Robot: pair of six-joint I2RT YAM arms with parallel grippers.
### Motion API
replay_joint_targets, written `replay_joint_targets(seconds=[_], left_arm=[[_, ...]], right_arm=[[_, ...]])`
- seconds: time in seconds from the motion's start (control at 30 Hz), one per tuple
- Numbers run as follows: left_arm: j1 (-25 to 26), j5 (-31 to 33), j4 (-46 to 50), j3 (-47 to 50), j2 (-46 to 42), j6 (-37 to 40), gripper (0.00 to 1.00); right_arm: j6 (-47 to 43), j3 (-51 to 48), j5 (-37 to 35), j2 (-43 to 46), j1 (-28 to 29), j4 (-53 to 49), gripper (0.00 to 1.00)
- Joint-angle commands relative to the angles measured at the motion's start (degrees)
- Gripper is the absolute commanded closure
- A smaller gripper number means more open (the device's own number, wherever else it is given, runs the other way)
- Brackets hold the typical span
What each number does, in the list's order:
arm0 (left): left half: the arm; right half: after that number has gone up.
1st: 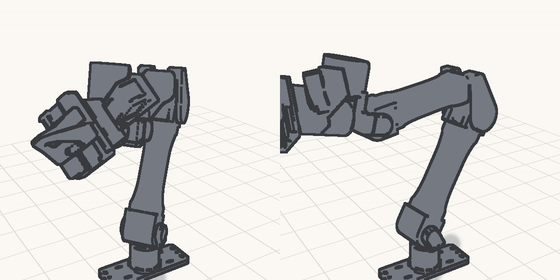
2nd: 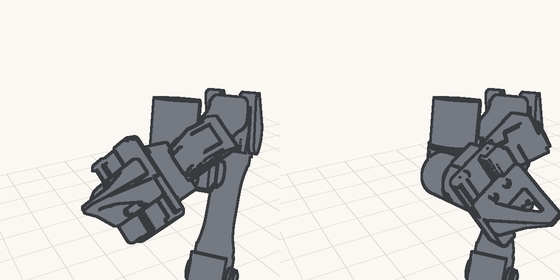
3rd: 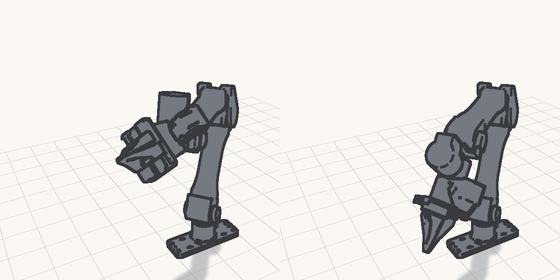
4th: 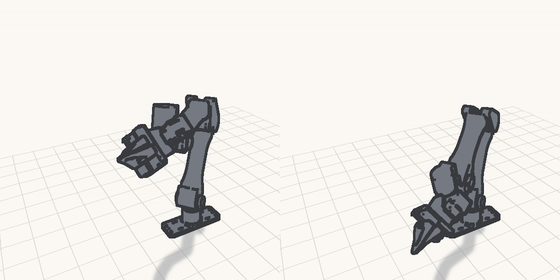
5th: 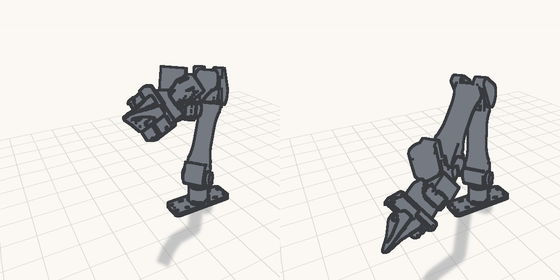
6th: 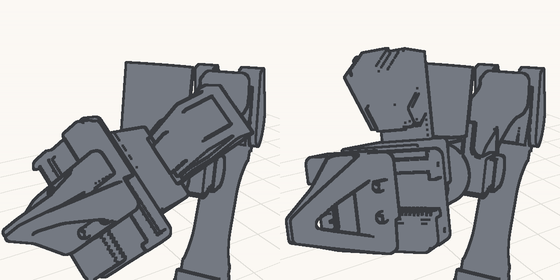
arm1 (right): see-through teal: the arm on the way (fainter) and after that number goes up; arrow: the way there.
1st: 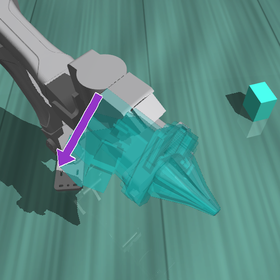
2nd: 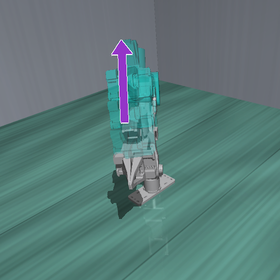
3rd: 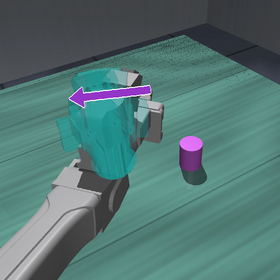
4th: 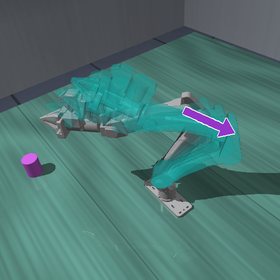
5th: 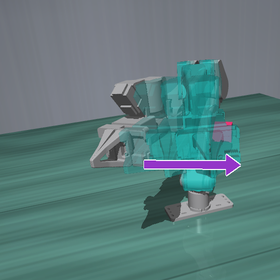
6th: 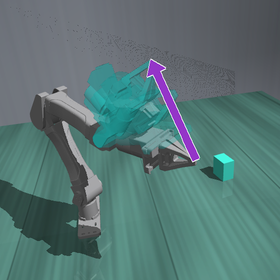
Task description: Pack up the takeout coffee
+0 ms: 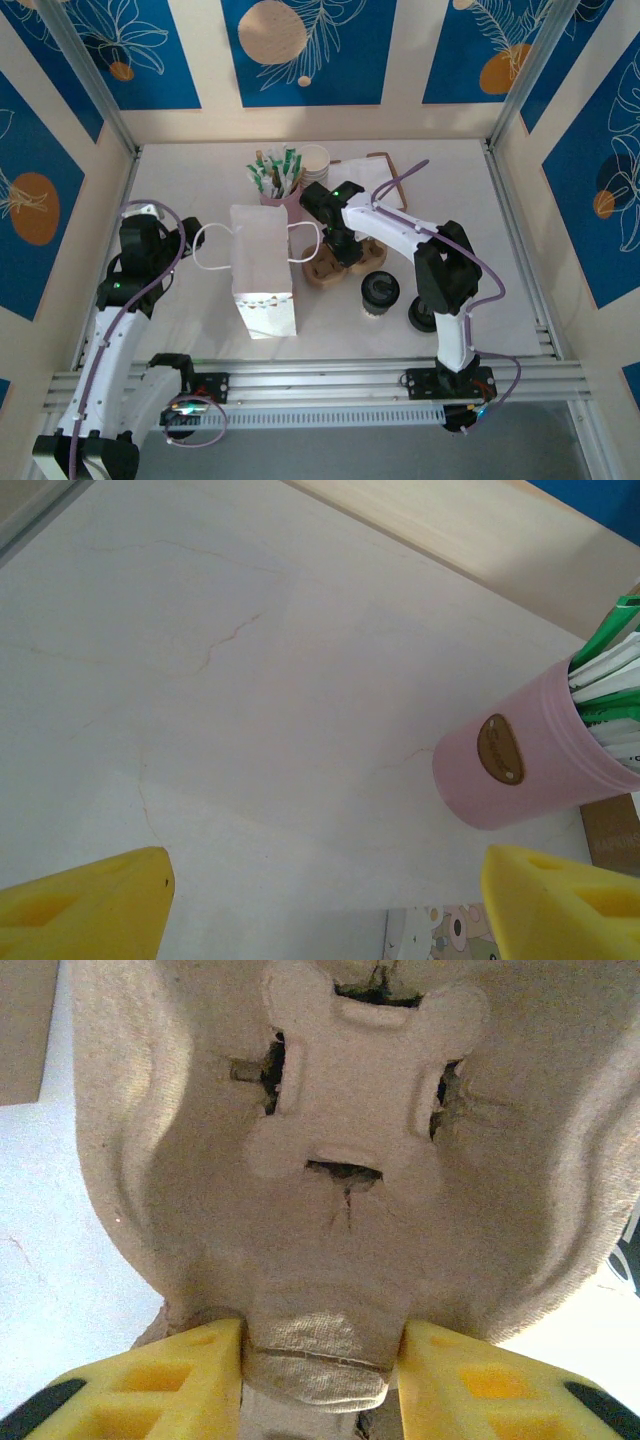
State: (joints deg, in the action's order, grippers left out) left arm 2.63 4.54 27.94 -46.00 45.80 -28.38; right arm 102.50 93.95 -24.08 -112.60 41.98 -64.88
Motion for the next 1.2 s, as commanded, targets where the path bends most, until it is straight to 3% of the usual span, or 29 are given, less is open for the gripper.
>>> replay_joint_targets(seconds=[0.0,0.43,0.63,0.77,0.9,1.03,1.17], left_arm=[[-0.35,0.12,-0.76,0.47,-0.85,0.7,0.2],[-0.35,0.43,-0.71,0.47,-1.15,0.7,0.2],[-0.35,0.47,-0.79,0.47,-1.15,0.71,0.19],[-0.35,0.47,-0.73,0.47,-1.15,0.7,0.19],[-0.35,0.47,-0.79,0.47,-1.15,0.7,0.19],[-0.35,0.87,-0.69,0.5,-1.24,0.86,0.19],[-0.35,0.74,-0.67,0.43,-1.15,0.79,0.19]], right_arm=[[1.25,-0.79,-2.18,2.75,0.03,-1.0,0.61],[-0.98,-1.12,-3.4,6.96,0.38,-1.18,0.6],[-3.17,-4.07,3.19,6.54,-0.89,3.96,0.61],[-2.94,5.48,-4.95,0.85,0.87,-8.51,0.56],[-7.53,-1.32,8.27,2.13,-1.63,4.13,0.59],[-5.64,-0.09,1.08,3.33,-0.45,0.03,0.59],[-8.13,0.79,-0.01,5.19,-0.25,-0.23,0.6]])
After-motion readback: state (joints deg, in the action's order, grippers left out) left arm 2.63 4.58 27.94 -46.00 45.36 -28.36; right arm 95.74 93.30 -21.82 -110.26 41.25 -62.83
